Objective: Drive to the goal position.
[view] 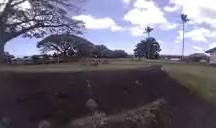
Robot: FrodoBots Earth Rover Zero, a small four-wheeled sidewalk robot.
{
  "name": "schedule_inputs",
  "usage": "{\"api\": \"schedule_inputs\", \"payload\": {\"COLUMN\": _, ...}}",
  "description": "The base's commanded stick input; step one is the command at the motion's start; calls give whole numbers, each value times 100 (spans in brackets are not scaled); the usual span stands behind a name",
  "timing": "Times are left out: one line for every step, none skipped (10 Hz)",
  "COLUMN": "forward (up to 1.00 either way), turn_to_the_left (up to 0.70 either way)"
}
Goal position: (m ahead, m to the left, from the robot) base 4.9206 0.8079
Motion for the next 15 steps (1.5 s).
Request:
{"api": "schedule_inputs", "payload": {"forward": 50, "turn_to_the_left": 0}}
{"api": "schedule_inputs", "payload": {"forward": 50, "turn_to_the_left": 0}}
{"api": "schedule_inputs", "payload": {"forward": 50, "turn_to_the_left": 0}}
{"api": "schedule_inputs", "payload": {"forward": 50, "turn_to_the_left": 0}}
{"api": "schedule_inputs", "payload": {"forward": 50, "turn_to_the_left": 0}}
{"api": "schedule_inputs", "payload": {"forward": 50, "turn_to_the_left": 0}}
{"api": "schedule_inputs", "payload": {"forward": 50, "turn_to_the_left": 0}}
{"api": "schedule_inputs", "payload": {"forward": 50, "turn_to_the_left": 0}}
{"api": "schedule_inputs", "payload": {"forward": 50, "turn_to_the_left": -8}}
{"api": "schedule_inputs", "payload": {"forward": 50, "turn_to_the_left": -17}}
{"api": "schedule_inputs", "payload": {"forward": 50, "turn_to_the_left": -27}}
{"api": "schedule_inputs", "payload": {"forward": 50, "turn_to_the_left": -36}}
{"api": "schedule_inputs", "payload": {"forward": 50, "turn_to_the_left": -46}}
{"api": "schedule_inputs", "payload": {"forward": 50, "turn_to_the_left": -50}}
{"api": "schedule_inputs", "payload": {"forward": 50, "turn_to_the_left": -50}}
